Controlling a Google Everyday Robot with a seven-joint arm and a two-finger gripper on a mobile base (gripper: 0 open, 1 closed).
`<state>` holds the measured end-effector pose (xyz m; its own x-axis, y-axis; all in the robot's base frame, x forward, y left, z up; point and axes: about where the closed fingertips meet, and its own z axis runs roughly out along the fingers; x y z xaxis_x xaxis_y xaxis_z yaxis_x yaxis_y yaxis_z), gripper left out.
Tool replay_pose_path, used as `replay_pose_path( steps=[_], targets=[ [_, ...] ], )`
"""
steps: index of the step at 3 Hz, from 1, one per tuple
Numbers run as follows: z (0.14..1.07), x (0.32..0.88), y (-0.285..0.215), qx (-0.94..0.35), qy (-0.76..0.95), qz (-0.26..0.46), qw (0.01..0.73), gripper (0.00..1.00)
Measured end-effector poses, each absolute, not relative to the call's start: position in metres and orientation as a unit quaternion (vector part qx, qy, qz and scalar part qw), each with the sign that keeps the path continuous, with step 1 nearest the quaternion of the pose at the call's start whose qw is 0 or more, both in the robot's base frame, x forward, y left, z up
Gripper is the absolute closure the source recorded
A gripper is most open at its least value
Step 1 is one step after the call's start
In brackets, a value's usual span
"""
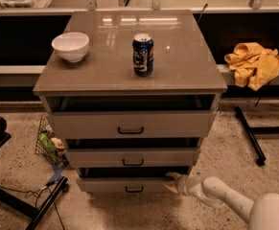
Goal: Open bottom drawer
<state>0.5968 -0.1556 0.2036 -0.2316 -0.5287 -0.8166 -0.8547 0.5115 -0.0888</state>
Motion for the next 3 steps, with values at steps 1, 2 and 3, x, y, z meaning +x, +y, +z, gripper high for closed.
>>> replay_pose_path(
  steps=[1,2,3],
  targets=[
    [0.2026,0.5753,-0.1598,-0.449,0.768,0.199,0.411,1.0],
    [0.2043,0.5757,-0.1598,-0.449,0.768,0.199,0.411,1.0],
    [0.2049,0.5757,-0.1597,-0.449,0.768,0.199,0.411,1.0]
  ],
)
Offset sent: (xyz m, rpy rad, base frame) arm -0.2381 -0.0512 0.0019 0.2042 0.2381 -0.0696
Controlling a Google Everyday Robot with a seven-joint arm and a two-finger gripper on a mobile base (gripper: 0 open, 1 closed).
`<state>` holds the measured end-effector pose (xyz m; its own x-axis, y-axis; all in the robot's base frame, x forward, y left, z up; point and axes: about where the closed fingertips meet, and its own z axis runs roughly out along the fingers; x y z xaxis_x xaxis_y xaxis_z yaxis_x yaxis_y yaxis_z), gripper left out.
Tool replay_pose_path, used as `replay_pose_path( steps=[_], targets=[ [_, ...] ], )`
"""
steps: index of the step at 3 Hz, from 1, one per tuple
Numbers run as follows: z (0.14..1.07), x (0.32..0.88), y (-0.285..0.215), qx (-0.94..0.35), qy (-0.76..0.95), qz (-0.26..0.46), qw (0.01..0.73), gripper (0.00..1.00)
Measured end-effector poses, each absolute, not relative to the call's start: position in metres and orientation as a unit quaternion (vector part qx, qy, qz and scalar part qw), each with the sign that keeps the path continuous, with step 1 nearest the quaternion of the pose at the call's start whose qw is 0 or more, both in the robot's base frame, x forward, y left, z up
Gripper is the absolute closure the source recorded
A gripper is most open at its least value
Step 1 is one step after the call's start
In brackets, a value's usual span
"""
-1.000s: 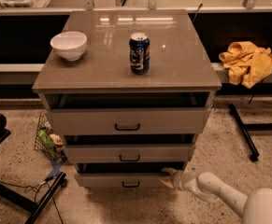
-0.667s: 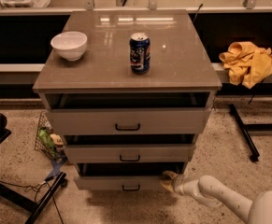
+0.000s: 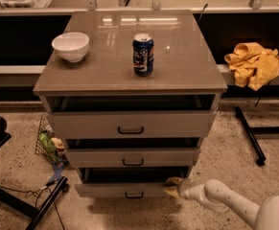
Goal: Open bottom drawer
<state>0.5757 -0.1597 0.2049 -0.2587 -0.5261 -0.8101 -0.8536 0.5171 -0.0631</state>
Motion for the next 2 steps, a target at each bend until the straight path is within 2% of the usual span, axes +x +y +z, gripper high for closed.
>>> replay_pose_path(
  steps=[1,2],
  targets=[
    [0.2079,0.5444,-0.1652,-0.439,0.771,0.217,0.408,1.0],
    [0.2094,0.5459,-0.1641,-0.438,0.771,0.217,0.408,1.0]
  ],
)
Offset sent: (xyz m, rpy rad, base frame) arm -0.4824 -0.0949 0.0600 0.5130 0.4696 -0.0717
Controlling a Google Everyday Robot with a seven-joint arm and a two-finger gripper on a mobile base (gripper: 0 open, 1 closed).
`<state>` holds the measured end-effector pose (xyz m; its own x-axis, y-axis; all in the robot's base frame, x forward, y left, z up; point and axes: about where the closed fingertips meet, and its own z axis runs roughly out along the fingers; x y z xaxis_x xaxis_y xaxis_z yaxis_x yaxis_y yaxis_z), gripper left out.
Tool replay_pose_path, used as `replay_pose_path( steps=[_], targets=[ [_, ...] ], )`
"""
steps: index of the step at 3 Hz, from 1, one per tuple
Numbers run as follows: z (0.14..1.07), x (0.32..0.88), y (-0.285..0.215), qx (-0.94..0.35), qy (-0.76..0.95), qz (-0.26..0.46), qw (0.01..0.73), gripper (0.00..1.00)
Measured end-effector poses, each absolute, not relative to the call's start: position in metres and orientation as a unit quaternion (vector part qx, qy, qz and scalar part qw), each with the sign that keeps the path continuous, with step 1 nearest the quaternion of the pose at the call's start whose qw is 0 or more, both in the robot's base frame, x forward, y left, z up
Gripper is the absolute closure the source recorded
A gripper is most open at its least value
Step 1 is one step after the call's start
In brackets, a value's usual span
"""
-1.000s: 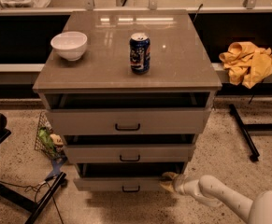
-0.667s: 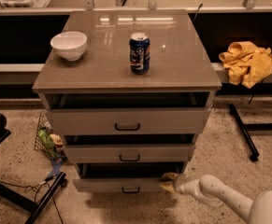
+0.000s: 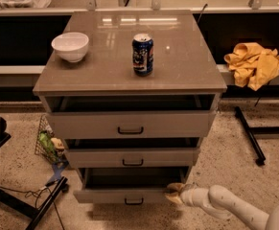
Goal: Open bottom drawer
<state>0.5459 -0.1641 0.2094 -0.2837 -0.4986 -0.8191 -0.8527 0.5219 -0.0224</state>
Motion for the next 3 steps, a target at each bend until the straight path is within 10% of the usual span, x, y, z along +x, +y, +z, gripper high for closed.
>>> replay_pose_path(
  steps=[3],
  targets=[
    [0.2088,0.5461,-0.1634,-0.437,0.772,0.217,0.407,1.0]
  ],
)
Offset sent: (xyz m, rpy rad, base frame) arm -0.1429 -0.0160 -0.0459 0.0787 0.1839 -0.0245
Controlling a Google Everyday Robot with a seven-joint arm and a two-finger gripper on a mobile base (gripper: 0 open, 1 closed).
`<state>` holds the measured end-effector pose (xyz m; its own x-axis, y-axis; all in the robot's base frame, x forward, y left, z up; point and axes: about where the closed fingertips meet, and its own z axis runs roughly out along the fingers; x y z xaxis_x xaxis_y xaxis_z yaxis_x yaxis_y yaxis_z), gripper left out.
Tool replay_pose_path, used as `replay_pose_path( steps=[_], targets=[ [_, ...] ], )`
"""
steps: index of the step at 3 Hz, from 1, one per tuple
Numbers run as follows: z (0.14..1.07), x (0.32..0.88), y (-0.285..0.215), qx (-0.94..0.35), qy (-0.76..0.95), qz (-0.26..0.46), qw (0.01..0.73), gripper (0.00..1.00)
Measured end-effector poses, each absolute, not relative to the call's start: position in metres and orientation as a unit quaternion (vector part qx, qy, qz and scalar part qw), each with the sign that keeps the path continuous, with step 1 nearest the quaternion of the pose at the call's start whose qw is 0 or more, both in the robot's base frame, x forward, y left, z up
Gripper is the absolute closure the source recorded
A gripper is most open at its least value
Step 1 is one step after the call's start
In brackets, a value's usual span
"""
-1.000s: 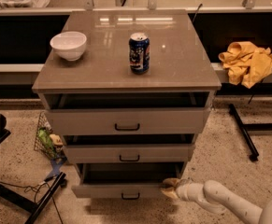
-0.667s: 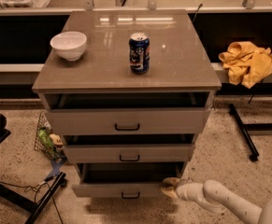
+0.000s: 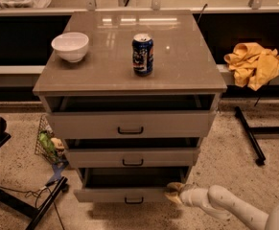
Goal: Open bottom drawer
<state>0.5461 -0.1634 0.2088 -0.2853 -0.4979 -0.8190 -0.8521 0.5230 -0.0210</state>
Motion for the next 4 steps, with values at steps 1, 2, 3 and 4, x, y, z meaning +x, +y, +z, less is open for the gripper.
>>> replay_pose_path(
  steps=[1,2,3,4],
  targets=[
    [0.209,0.544,-0.163,-0.438,0.772,0.218,0.406,1.0],
    [0.216,0.513,-0.165,-0.442,0.78,0.226,0.381,1.0],
    [0.215,0.513,-0.164,-0.444,0.78,0.229,0.377,1.0],
    [0.214,0.513,-0.161,-0.45,0.78,0.238,0.365,1.0]
  ],
)
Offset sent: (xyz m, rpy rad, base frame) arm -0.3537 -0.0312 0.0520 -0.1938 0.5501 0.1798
